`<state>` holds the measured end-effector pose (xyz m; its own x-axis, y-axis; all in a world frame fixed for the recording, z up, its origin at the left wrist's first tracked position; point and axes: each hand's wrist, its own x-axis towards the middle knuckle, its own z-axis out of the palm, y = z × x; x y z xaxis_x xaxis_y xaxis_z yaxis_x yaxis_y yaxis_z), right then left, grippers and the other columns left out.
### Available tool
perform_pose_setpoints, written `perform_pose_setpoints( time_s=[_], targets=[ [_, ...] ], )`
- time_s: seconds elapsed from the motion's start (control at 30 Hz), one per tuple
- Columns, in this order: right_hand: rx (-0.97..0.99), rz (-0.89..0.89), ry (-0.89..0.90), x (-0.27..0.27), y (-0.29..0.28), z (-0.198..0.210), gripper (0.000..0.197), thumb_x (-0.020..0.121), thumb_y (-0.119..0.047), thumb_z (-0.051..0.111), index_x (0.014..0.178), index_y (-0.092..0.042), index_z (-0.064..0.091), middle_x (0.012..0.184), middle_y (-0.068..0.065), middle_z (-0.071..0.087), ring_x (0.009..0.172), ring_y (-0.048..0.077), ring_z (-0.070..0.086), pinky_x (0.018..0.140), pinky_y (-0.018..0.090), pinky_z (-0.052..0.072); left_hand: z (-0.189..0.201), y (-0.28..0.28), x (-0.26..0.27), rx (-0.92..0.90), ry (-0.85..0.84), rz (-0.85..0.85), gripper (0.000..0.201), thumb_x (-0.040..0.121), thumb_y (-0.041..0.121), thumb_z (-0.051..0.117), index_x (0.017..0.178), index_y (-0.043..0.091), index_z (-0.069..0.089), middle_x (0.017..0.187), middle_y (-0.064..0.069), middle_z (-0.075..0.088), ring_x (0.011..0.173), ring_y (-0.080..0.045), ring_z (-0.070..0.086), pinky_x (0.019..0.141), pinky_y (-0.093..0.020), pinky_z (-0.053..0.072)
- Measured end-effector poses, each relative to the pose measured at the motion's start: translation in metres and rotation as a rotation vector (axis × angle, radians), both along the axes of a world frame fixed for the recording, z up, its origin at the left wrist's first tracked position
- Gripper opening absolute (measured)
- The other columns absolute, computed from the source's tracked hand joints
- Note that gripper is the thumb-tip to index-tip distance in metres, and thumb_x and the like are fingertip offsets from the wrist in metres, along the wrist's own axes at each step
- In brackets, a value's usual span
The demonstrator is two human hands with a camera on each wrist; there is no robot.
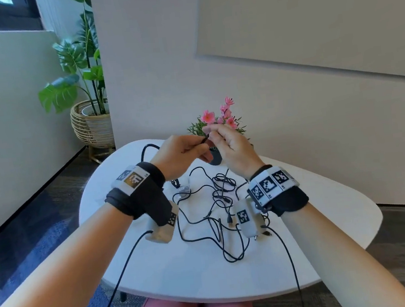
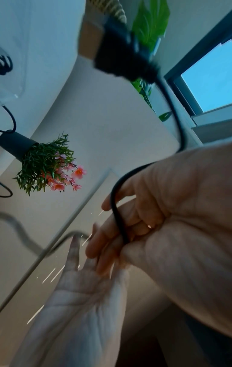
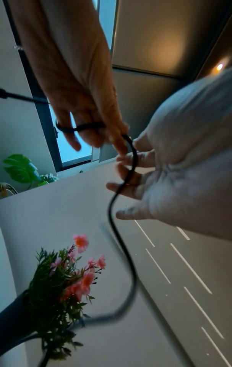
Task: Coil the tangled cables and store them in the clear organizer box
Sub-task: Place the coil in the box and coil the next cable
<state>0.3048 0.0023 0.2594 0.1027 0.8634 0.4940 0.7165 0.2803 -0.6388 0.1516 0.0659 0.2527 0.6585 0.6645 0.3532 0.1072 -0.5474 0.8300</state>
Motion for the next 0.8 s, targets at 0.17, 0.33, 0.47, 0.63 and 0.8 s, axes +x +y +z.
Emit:
perform_pose_setpoints(
  time_s=[0.17, 0.33, 0.47, 0.63, 0.8],
  targets=[
    [0.079, -0.025, 0.099, 0.008, 0.0, 0.002, 0.009, 0.092, -0.019, 0.058, 0.089, -0.018, 0.066, 0.085, 0.011, 0.063, 0.079, 0.019, 0.058, 0.086, 0.037, 0.048, 0.0, 0.004, -0.015, 0.14, 0.157, 0.082, 0.016, 0.088, 0.032, 0.06, 0.084, 0.018, 0.067, 0.074, 0.003, 0.068, 0.071, -0.014, 0.062, 0.074, -0.023, 0.047],
    [0.183, -0.104, 0.258, 0.029, -0.007, 0.008, 0.014, 0.092, -0.012, 0.056, 0.087, -0.023, 0.064, 0.087, 0.006, 0.062, 0.084, 0.017, 0.059, 0.086, 0.028, 0.049, -0.018, 0.02, -0.035, 0.399, 0.451, 0.31, 0.019, 0.093, 0.038, 0.049, 0.087, 0.027, 0.063, 0.073, 0.013, 0.062, 0.078, -0.015, 0.058, 0.077, -0.024, 0.037],
    [0.135, -0.133, 0.227, 0.043, -0.01, -0.003, 0.019, 0.092, -0.012, 0.056, 0.084, -0.028, 0.062, 0.092, 0.011, 0.061, 0.087, 0.018, 0.058, 0.086, 0.028, 0.048, -0.022, 0.02, -0.042, 0.009, 0.087, 0.241, 0.025, 0.099, 0.025, 0.04, 0.082, 0.015, 0.055, 0.074, 0.002, 0.055, 0.07, -0.009, 0.053, 0.074, -0.018, 0.042],
    [0.002, -0.077, 0.2, 0.033, -0.012, -0.022, 0.017, 0.094, -0.012, 0.053, 0.084, -0.024, 0.06, 0.085, 0.0, 0.06, 0.084, 0.015, 0.058, 0.08, 0.017, 0.047, -0.015, 0.014, -0.025, -0.556, -0.607, 0.054, 0.026, 0.102, 0.027, 0.028, 0.087, 0.014, 0.046, 0.113, -0.008, 0.064, 0.109, -0.021, 0.062, 0.096, -0.039, 0.046],
    [-0.196, 0.046, 0.156, 0.016, -0.016, -0.037, 0.011, 0.095, -0.013, 0.05, 0.091, -0.014, 0.06, 0.083, 0.001, 0.058, 0.083, 0.015, 0.054, 0.085, 0.034, 0.048, 0.003, 0.009, -0.017, -0.676, -0.882, -0.002, 0.029, 0.102, 0.03, 0.024, 0.082, 0.017, 0.039, 0.09, -0.002, 0.069, 0.106, -0.027, 0.065, 0.083, -0.047, 0.048]
  ],
)
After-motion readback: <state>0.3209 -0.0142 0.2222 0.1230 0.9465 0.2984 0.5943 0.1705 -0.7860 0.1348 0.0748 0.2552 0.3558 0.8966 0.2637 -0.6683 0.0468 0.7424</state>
